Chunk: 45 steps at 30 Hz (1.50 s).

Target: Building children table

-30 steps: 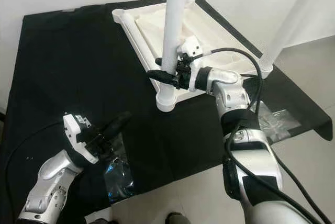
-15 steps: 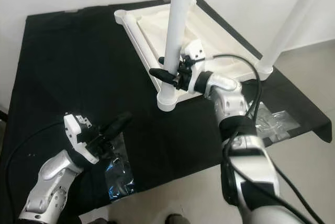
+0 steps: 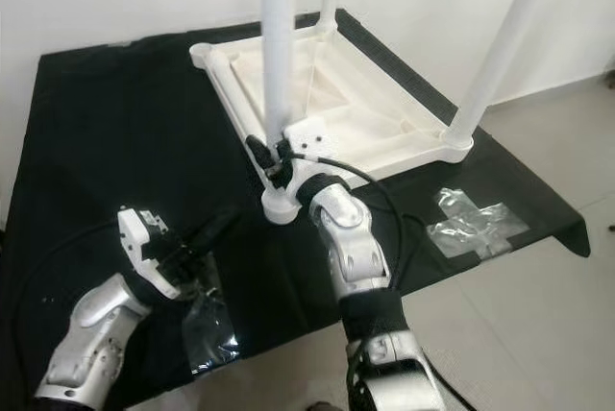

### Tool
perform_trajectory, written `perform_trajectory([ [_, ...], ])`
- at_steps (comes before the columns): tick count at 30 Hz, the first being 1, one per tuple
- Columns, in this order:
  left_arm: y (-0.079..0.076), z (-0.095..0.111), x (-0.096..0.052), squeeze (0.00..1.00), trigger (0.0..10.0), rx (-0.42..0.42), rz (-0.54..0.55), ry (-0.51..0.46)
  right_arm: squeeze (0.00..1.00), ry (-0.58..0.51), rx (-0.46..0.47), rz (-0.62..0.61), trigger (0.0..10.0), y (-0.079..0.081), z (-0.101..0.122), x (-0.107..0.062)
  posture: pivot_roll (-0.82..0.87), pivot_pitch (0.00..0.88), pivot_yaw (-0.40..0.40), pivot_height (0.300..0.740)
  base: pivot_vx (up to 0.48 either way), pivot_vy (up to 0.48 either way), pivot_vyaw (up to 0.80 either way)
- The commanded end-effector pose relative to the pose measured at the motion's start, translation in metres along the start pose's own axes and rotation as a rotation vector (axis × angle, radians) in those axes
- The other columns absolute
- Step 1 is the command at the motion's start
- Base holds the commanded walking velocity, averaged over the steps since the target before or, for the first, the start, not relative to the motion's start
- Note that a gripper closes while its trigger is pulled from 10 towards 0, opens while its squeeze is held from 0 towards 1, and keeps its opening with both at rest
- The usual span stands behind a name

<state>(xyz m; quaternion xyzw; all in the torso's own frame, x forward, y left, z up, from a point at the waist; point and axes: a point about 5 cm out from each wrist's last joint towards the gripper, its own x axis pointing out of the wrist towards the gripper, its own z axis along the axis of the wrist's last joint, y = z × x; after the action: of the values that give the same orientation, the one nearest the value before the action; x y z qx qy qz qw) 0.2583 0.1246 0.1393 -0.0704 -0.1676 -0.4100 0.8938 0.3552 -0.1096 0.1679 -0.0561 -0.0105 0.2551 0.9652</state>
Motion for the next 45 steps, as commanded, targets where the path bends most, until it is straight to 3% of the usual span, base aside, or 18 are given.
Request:
perform_trajectory([
  [1,0.000,-0.003,-0.003,0.00,10.0,0.002,-0.006,0.022,1.00,0.056,0.020,-0.004,10.0,-0.007,-0.010,-0.003,0.02,0.124,-0.007,0.740,0.000,0.000,0.00],
  [4,0.000,-0.003,-0.003,0.00,10.0,-0.002,-0.008,0.021,1.00,0.072,-0.013,0.061,10.0,-0.009,0.000,-0.007,0.02,0.126,-0.009,0.740,0.000,0.000,0.00],
  [5,0.000,-0.003,-0.003,0.00,10.0,-0.003,-0.009,0.020,0.60,0.059,-0.050,0.142,10.0,-0.009,0.004,-0.009,0.02,0.128,-0.012,0.740,0.000,0.000,0.00],
  [7,0.000,-0.003,-0.003,0.00,10.0,-0.003,-0.009,0.019,0.60,0.050,-0.077,0.200,10.0,-0.008,0.007,-0.011,0.02,0.128,-0.012,0.740,0.000,0.000,0.00],
  [8,-0.001,-0.003,-0.002,0.00,10.0,-0.004,-0.009,0.017,0.00,0.031,-0.102,0.284,10.0,-0.011,0.011,-0.014,0.02,0.129,-0.014,0.740,0.000,0.000,0.00],
  [9,-0.001,-0.003,-0.002,0.00,10.0,-0.004,-0.009,0.017,0.00,0.031,-0.102,0.284,10.0,-0.011,0.011,-0.014,0.02,0.129,-0.014,0.740,0.000,0.000,0.00],
  [11,-0.002,-0.003,-0.001,0.00,10.0,-0.007,-0.008,0.013,0.00,0.001,-0.138,0.505,10.0,-0.025,0.028,-0.016,0.03,0.131,-0.016,0.740,0.000,0.000,0.00],
  [14,-0.003,-0.003,-0.001,0.00,10.0,-0.007,-0.008,0.012,0.00,-0.006,-0.163,0.591,10.0,-0.027,0.036,-0.015,0.03,0.131,-0.017,0.740,0.000,0.000,0.00],
  [21,-0.004,-0.003,-0.001,0.00,10.0,-0.008,-0.008,0.009,0.00,-0.004,-0.177,0.625,10.0,-0.038,0.050,-0.008,0.03,0.136,-0.021,0.740,0.000,0.000,0.00],
  [22,-0.005,-0.003,-0.001,0.00,10.0,-0.009,-0.009,0.009,0.00,0.008,-0.185,0.610,9.4,-0.042,0.054,-0.004,0.03,0.139,-0.027,0.740,0.000,0.000,0.00],
  [23,-0.005,-0.003,0.000,0.00,10.0,-0.009,-0.009,0.008,0.00,0.017,-0.193,0.608,0.0,-0.045,0.056,-0.003,0.04,0.141,-0.028,0.740,0.000,0.000,0.00],
  [34,-0.007,-0.002,-0.001,0.00,10.0,-0.010,-0.006,0.004,0.00,0.050,-0.161,0.702,0.0,-0.050,0.048,-0.007,0.03,0.149,-0.033,0.740,0.000,0.000,0.00],
  [40,-0.007,-0.002,-0.001,0.00,10.0,-0.012,-0.006,0.003,0.00,0.070,-0.137,0.692,0.0,-0.049,0.028,-0.017,0.02,0.150,-0.029,0.740,0.000,0.000,0.00],
  [41,-0.007,-0.002,-0.002,0.00,10.0,-0.012,-0.006,0.003,0.00,0.102,-0.142,0.631,0.0,-0.042,0.015,-0.020,0.02,0.149,-0.041,0.740,0.000,0.000,0.00],
  [42,-0.007,-0.002,-0.002,0.00,10.0,-0.012,-0.006,0.003,0.00,0.102,-0.142,0.631,0.0,-0.042,0.015,-0.020,0.02,0.149,-0.041,0.740,0.000,0.000,0.00],
  [43,-0.008,-0.002,-0.003,0.00,10.0,-0.013,-0.006,0.004,0.00,0.130,-0.160,0.518,0.0,-0.033,0.002,-0.018,0.02,0.151,-0.045,0.740,0.000,0.000,0.00],
  [44,-0.008,-0.002,-0.003,0.00,10.0,-0.013,-0.006,0.004,0.00,0.130,-0.160,0.518,0.0,-0.033,0.002,-0.018,0.02,0.151,-0.045,0.740,0.000,0.000,0.00],
  [45,-0.007,-0.002,-0.004,0.00,10.0,-0.013,-0.006,0.005,0.00,0.141,-0.082,0.229,0.0,-0.012,-0.015,-0.010,0.02,0.154,-0.047,0.740,0.000,0.000,0.00],
])
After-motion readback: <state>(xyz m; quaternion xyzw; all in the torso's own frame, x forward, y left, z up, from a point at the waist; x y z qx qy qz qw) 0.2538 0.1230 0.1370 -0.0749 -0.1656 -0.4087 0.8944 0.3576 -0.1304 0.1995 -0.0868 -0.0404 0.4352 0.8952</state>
